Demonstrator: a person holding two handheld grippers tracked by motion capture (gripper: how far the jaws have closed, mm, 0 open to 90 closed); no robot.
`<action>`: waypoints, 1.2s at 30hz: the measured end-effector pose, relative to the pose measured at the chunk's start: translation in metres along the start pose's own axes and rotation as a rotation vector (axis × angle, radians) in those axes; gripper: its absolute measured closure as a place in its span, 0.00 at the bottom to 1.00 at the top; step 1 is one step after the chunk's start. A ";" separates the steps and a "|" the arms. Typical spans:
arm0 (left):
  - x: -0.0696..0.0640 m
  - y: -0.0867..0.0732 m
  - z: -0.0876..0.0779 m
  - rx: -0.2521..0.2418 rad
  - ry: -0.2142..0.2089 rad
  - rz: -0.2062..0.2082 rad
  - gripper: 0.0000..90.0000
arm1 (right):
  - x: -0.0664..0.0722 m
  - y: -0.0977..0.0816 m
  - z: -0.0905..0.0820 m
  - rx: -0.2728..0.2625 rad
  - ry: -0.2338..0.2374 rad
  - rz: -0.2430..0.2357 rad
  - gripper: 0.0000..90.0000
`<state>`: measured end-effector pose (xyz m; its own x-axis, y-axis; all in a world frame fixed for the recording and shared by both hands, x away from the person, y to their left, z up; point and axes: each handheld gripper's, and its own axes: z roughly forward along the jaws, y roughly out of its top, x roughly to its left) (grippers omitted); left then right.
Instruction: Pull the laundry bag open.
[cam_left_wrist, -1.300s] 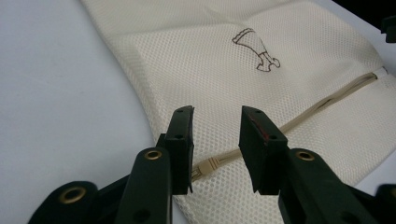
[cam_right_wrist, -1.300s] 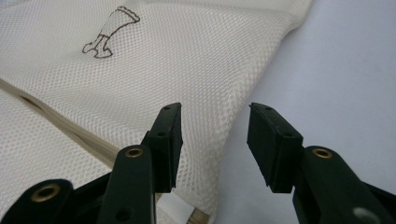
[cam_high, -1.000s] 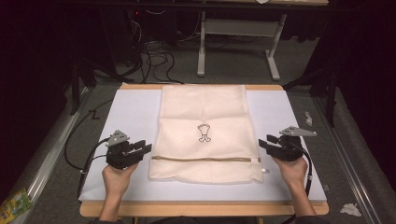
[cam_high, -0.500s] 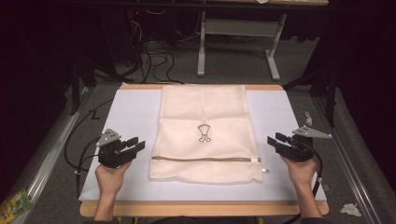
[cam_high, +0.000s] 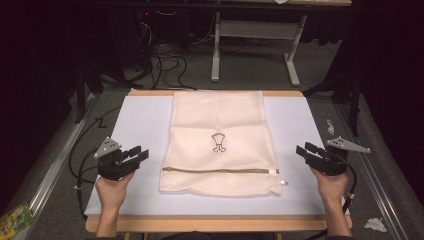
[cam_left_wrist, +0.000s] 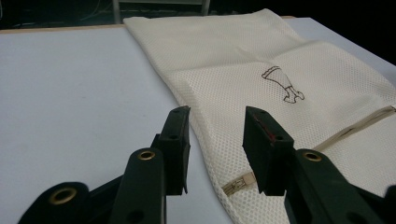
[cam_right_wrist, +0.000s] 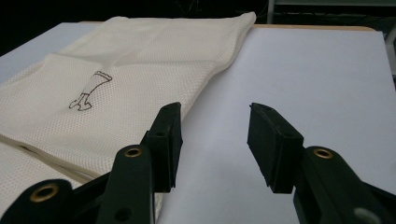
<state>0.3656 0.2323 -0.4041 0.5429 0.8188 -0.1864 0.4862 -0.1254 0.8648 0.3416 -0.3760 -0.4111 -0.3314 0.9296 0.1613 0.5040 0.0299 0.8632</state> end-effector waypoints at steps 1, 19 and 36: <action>0.001 0.000 0.000 0.000 0.001 -0.003 0.68 | -0.001 -0.001 -0.001 -0.001 -0.001 0.005 0.62; 0.014 -0.008 -0.003 -0.003 0.051 -0.031 0.66 | -0.019 -0.011 -0.014 -0.022 -0.025 0.055 0.62; 0.025 -0.017 -0.001 0.003 0.084 -0.072 0.65 | -0.026 -0.026 -0.013 -0.018 -0.032 0.078 0.62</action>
<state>0.3702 0.2553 -0.4232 0.4475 0.8698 -0.2080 0.5238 -0.0664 0.8492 0.3268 -0.4059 -0.4311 -0.2653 0.9402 0.2135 0.5127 -0.0500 0.8571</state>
